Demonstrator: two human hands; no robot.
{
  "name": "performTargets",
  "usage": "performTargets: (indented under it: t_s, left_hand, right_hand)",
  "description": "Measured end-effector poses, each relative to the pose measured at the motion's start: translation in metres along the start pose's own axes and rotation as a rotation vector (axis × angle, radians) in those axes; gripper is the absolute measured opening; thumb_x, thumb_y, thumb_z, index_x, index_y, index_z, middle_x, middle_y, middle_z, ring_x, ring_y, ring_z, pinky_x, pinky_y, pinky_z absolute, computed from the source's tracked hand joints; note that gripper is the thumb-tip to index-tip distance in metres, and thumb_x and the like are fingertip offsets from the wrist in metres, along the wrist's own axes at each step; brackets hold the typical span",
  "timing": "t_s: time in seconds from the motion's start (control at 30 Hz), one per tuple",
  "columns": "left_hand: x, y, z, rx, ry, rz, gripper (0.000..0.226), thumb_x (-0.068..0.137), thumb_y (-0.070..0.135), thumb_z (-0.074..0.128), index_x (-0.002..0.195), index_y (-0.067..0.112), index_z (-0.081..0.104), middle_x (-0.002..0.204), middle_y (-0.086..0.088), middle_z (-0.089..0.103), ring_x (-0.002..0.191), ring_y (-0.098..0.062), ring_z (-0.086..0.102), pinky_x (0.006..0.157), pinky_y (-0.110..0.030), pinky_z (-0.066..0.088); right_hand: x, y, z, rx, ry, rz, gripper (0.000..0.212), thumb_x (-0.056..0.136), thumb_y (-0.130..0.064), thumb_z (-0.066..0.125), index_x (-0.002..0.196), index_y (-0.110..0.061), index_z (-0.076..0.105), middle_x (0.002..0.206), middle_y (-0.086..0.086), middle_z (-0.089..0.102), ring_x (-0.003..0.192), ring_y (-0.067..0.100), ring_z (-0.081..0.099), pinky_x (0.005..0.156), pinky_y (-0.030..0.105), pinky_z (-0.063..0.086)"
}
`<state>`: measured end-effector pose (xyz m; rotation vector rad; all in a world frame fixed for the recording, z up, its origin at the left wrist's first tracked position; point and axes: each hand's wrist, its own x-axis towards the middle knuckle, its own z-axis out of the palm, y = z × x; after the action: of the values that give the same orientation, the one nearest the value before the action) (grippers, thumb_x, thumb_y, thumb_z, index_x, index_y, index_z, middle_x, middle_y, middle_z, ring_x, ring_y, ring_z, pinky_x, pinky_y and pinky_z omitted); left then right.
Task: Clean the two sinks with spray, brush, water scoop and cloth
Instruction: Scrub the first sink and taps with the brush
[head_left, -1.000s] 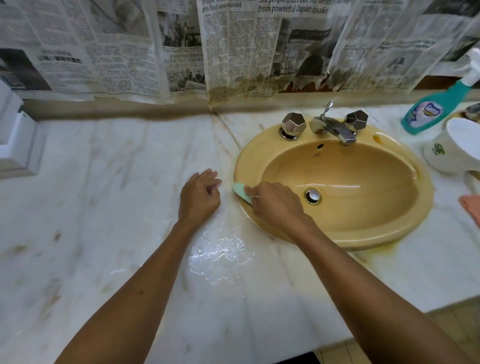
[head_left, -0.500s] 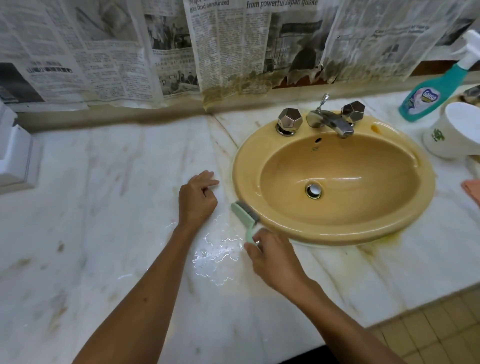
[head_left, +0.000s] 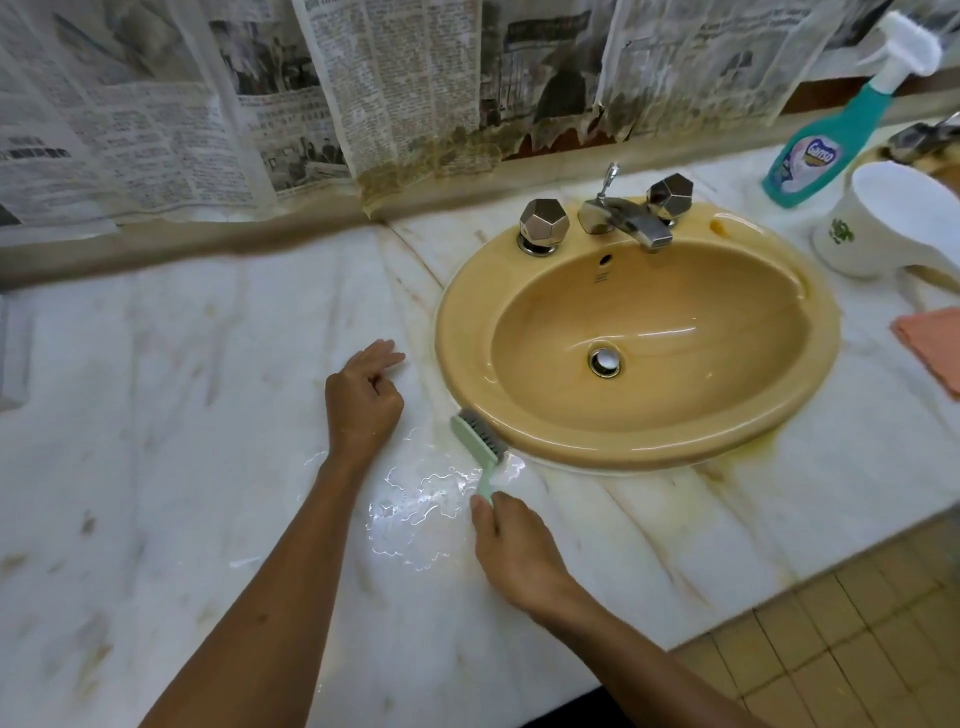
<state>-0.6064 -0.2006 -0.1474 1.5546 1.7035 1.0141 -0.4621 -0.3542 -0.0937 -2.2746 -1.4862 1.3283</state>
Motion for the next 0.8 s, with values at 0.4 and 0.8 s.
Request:
performTargets:
  t_s: [0.4,0.8]
  left_hand:
    - [-0.003,-0.003,-0.003,-0.022,-0.015,0.007,0.046,0.082,-0.012,0.043,0.109,0.007,0.075,0.127,-0.006,0.066,0.125,-0.012,0.056,0.109,-0.01,0.033]
    - [-0.005,-0.007,-0.005,0.476,-0.345,0.377,0.059,0.084,0.035,0.047,0.143,0.031,0.052,0.155,0.001,0.041,0.149,-0.028,0.021,0.12,-0.044,0.011]
  right_hand:
    - [-0.008,0.024,-0.016,0.019,-0.007,0.024,0.041,0.104,-0.042,0.035,0.067,-0.023,0.036,0.081,-0.001,0.051,0.086,0.027,0.055,0.075,0.034,0.041]
    - [0.018,0.001,-0.033,0.101,0.017,-0.02,0.046,0.1,-0.045,0.043,0.081,-0.006,0.061,0.081,0.007,0.065,0.086,0.029,0.06,0.078,0.035,0.045]
